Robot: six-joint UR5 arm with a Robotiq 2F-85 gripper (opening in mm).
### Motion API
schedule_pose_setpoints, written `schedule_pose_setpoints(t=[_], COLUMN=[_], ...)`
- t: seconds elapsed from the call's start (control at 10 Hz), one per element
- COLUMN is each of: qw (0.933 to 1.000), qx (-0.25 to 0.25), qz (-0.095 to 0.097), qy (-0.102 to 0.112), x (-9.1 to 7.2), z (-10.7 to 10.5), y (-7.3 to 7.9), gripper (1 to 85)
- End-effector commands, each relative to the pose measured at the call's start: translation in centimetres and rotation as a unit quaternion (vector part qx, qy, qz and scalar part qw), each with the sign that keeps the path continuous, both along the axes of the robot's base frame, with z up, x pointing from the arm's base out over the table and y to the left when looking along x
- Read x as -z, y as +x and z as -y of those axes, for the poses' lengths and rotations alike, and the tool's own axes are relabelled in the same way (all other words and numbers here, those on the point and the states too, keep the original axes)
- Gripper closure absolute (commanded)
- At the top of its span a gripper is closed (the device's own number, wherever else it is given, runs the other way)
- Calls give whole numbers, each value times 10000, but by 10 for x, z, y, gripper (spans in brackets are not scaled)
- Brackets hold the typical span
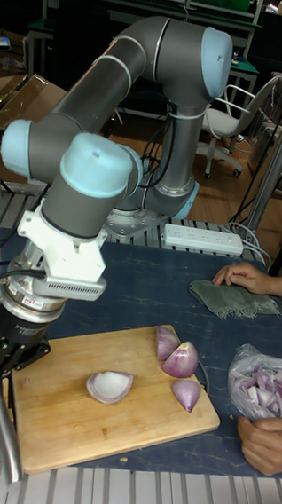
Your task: Chop the onions
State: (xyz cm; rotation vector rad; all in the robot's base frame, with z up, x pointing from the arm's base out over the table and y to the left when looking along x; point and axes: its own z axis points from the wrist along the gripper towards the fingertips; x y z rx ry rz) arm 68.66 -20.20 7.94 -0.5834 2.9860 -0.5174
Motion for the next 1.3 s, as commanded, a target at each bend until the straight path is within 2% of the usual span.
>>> schedule_pose_setpoints(t=[0.0,0.2,0.3,0.5,0.7,0.9,1.0,1.2], qw=[10000,9990,9981,9958,9944,9930,9945,9965], qx=[-51,-327,-419,-596,-527,-326,-135,231], qz=[10,120,55,-27,-334,-539,-608,-590], qy=[38,-263,-438,-694,-859,-994,-839,-546], x=[-35,-57,-70,-84,-89,-96,-96,-93], z=[-13,-16,-23,-30,-29,-27,-34,-52], y=[-4,-4,-9,-18,-41,-68,-83,-102], gripper=[847,847,847,847,847,847,847,847])
